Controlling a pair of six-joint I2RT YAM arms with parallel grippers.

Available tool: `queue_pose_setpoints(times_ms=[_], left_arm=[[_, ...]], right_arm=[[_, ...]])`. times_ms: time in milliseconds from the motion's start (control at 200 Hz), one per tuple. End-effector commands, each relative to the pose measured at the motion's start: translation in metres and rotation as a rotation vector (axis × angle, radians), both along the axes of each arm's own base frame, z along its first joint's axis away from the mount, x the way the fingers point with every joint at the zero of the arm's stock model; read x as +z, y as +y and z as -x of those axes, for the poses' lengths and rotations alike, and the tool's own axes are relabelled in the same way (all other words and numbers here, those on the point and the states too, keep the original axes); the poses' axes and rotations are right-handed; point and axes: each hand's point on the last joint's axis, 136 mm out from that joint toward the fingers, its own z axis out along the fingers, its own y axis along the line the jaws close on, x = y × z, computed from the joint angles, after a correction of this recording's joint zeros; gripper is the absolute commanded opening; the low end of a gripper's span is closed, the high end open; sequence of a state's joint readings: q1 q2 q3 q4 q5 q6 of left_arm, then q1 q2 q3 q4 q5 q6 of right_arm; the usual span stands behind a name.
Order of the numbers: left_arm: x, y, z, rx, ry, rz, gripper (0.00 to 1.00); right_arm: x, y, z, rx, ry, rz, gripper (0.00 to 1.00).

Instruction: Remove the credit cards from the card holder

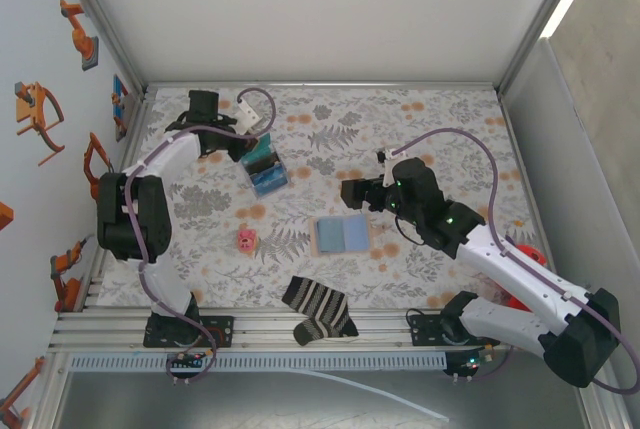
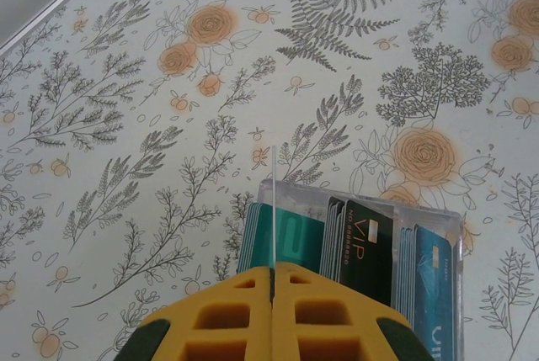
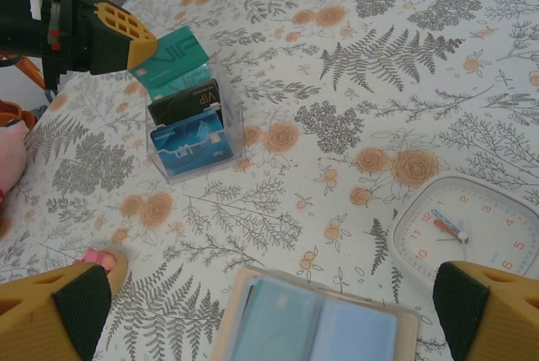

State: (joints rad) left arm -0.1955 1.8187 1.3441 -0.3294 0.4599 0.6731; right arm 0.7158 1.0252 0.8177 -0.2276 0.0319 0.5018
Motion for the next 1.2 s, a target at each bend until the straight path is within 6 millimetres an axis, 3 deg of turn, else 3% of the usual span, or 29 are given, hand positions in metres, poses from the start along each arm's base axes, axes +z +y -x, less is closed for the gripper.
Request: queue_pose_setpoints(times_ms=[0, 336, 912, 1192], left_arm=[[-0.008, 0.005, 0.001, -0.018, 0.025, -0.040, 0.00], [-0.020, 0.008, 0.000, -0.023, 0.047, -0.064, 0.00], [-0.023, -0.031, 0.006, -0.112, 0.049, -0.051, 0.00], [-0.019, -0.033, 0.005, -0.088, 0.040, -0.063, 0.00]], right_arm=[[0.002, -0.001, -0.001, -0.017, -0.009, -0.020, 0.98], [0.001, -0.002, 0.000, -0.021, -0.007, -0.017, 0.97], [-0.001, -0.002, -0.001, -0.022, -0.004, -0.017, 0.96], [0.000, -0.003, 0.002, -0.017, -0.002, -0.021, 0.95]])
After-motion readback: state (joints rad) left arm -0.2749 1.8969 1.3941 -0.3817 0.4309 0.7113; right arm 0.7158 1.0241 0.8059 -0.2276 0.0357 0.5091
